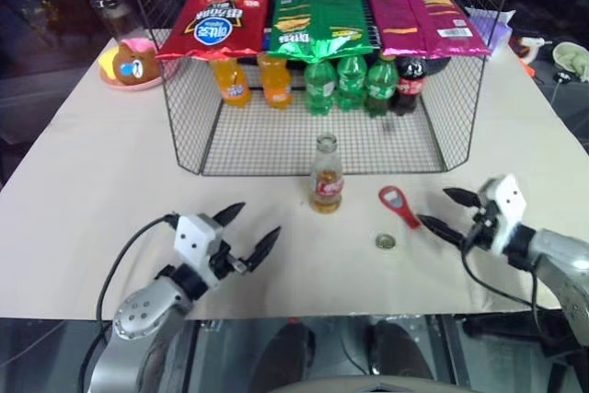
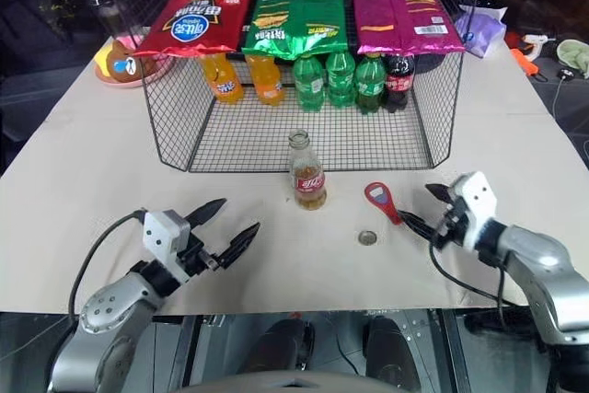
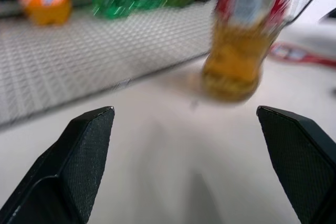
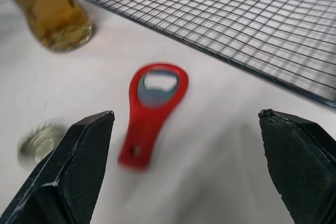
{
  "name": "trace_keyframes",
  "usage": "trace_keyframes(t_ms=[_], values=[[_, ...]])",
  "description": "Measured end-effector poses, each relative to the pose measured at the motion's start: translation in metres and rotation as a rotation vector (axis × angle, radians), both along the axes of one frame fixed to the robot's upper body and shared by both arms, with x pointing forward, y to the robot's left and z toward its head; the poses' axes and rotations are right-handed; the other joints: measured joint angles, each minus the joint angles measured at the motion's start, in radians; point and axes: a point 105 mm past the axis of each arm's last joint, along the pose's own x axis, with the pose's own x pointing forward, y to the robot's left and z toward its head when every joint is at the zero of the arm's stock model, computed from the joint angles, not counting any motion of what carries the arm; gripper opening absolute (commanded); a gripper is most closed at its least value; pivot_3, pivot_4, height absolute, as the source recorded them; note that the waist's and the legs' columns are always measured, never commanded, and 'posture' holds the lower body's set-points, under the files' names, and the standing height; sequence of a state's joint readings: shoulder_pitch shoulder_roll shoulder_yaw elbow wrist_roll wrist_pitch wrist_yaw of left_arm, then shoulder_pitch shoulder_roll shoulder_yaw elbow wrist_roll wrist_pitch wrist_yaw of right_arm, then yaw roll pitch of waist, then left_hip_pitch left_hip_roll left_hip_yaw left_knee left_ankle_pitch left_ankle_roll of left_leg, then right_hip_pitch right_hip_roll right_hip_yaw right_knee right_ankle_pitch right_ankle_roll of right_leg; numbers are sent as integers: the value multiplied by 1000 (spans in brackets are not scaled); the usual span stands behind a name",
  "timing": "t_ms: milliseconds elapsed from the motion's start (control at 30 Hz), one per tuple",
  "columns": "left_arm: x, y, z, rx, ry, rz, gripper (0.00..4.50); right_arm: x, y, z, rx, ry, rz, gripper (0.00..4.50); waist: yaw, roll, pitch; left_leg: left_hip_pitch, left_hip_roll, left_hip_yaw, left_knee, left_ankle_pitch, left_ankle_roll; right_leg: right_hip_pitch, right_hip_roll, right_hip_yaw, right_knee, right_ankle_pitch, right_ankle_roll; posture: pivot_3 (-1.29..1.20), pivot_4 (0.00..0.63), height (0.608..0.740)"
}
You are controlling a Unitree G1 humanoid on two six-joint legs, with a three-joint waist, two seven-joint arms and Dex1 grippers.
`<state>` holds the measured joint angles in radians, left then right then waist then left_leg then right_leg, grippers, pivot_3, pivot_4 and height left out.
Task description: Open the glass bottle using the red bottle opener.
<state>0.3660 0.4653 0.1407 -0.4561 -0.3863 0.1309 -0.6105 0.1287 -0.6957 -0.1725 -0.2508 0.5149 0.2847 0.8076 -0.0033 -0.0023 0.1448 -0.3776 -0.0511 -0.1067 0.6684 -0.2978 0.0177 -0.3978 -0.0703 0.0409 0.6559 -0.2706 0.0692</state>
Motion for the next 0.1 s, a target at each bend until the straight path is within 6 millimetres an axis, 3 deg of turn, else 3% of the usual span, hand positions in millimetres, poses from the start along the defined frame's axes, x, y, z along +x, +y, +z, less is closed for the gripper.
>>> trace_keyframes(t_ms=[100], values=[[-5,7,-4,7,23,23,4500,-7,-17,-5,1,-27,-13,4447,-2,0,0,2,0,1,0,-2,3,1,0,1,1,0,0,0,150,740]])
